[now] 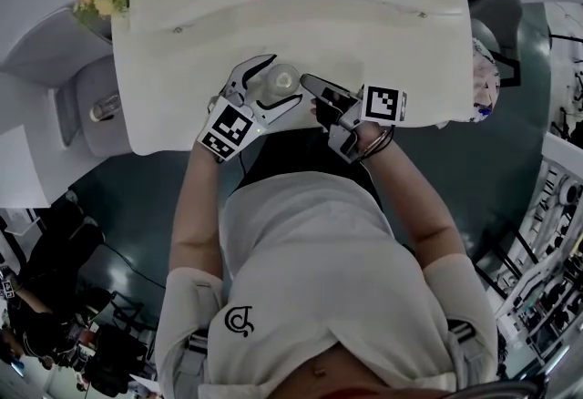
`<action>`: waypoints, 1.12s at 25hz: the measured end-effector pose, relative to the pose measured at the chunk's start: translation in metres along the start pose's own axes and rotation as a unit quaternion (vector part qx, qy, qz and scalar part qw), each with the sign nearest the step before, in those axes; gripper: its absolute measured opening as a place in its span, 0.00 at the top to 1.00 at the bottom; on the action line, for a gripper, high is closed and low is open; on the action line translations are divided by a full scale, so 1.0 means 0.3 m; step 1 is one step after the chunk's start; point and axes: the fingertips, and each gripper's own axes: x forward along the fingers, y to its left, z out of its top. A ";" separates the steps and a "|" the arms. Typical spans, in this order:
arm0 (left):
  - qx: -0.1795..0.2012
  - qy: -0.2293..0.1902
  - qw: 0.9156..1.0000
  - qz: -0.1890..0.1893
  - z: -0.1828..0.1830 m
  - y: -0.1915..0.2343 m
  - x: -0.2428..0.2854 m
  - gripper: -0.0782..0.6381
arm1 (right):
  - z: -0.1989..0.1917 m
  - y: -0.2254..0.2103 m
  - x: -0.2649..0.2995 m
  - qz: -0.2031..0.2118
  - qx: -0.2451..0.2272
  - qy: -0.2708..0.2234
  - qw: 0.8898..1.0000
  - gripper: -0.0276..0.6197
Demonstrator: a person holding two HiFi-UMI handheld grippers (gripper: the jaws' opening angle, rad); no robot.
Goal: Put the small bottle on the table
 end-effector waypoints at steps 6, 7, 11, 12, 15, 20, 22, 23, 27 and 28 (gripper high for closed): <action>0.028 -0.054 0.996 0.069 0.147 -0.006 -0.130 0.56 | 0.045 0.150 -0.065 0.033 -0.038 -0.047 0.998 0.95; 0.030 -0.066 0.993 0.089 0.175 0.000 -0.154 0.67 | 0.053 0.179 -0.078 0.037 -0.050 -0.054 0.997 0.95; 0.032 -0.101 0.982 0.155 0.275 0.028 -0.240 0.83 | 0.077 0.281 -0.119 0.037 -0.131 -0.069 0.988 0.95; 0.034 -0.105 0.980 0.167 0.296 0.034 -0.260 0.86 | 0.083 0.302 -0.127 0.031 -0.156 -0.072 0.985 0.95; 0.045 -0.105 0.976 0.187 0.354 0.050 -0.310 0.87 | 0.115 0.373 -0.150 0.017 -0.251 -0.085 0.964 0.95; 0.060 -0.105 0.965 0.232 0.432 0.082 -0.399 0.87 | 0.135 0.483 -0.173 -0.005 -0.407 -0.112 0.907 0.95; 0.054 -0.113 0.959 0.253 0.450 0.103 -0.437 0.87 | 0.142 0.516 -0.177 -0.015 -0.465 -0.121 0.877 0.95; 0.050 -0.117 0.957 0.260 0.455 0.113 -0.456 0.87 | 0.146 0.531 -0.179 -0.020 -0.493 -0.127 0.861 0.95; 0.033 -0.138 0.950 0.276 0.477 0.135 -0.519 0.87 | 0.162 0.584 -0.190 -0.042 -0.571 -0.156 0.805 0.95; 0.028 -0.144 0.949 0.279 0.482 0.139 -0.532 0.87 | 0.167 0.593 -0.193 -0.047 -0.583 -0.164 0.794 0.95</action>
